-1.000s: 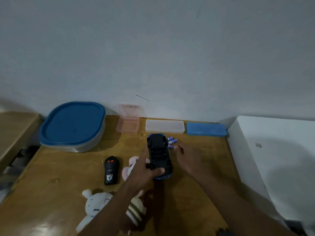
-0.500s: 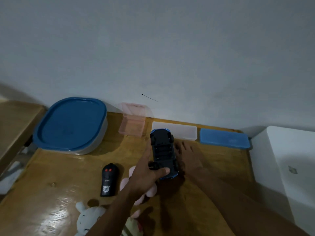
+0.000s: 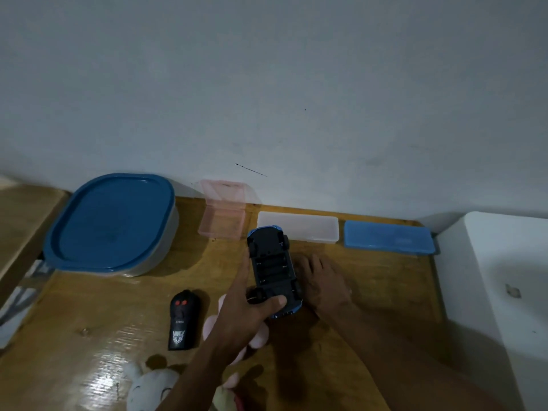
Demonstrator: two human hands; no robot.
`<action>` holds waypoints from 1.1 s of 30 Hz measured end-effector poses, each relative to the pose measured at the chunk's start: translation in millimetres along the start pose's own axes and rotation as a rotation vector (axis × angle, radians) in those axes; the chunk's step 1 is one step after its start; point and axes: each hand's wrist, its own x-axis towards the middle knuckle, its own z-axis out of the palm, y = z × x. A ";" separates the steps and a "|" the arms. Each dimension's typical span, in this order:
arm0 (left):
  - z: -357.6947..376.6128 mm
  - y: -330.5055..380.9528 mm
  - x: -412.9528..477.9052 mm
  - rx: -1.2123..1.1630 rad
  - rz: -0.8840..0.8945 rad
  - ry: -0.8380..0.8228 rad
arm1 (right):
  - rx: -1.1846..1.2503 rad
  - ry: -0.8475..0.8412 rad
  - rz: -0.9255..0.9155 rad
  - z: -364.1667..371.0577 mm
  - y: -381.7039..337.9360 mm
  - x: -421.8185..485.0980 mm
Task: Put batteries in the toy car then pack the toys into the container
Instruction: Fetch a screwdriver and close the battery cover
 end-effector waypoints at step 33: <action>-1.2 -15.4 -37.5 -0.008 -0.066 -0.022 | 0.387 0.359 -0.049 -19.1 20.7 -5.0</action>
